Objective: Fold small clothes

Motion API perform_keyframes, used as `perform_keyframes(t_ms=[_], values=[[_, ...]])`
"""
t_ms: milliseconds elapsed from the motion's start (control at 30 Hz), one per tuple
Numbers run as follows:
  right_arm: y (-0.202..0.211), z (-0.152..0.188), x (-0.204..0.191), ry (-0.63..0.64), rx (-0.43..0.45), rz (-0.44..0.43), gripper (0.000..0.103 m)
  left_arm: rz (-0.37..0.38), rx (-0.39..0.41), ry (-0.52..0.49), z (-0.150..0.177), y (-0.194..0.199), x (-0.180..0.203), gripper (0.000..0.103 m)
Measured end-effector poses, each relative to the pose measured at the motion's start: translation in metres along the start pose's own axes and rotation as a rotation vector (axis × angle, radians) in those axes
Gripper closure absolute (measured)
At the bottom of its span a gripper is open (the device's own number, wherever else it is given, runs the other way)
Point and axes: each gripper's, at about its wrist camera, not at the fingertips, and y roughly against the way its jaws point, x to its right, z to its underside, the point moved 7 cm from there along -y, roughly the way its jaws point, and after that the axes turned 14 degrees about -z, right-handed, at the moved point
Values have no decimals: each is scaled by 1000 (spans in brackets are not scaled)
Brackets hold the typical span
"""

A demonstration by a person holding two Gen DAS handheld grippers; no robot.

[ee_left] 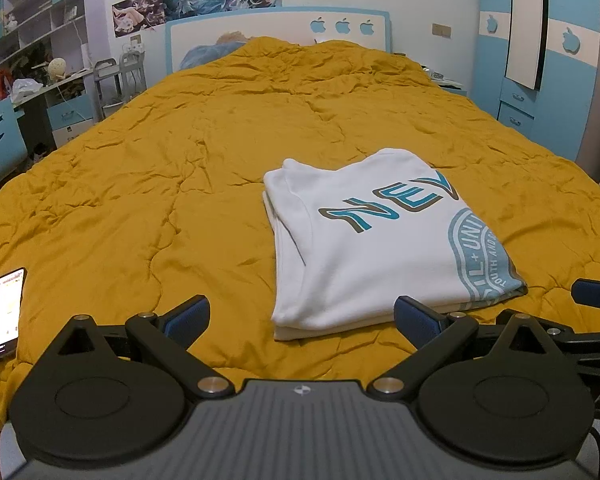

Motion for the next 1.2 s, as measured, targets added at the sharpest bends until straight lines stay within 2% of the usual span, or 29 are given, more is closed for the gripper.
perform_keyframes(t_ms=[1200], values=[[-1,0,1,0,3,-2,21,-2,-6,0,-1,1,-3,0]])
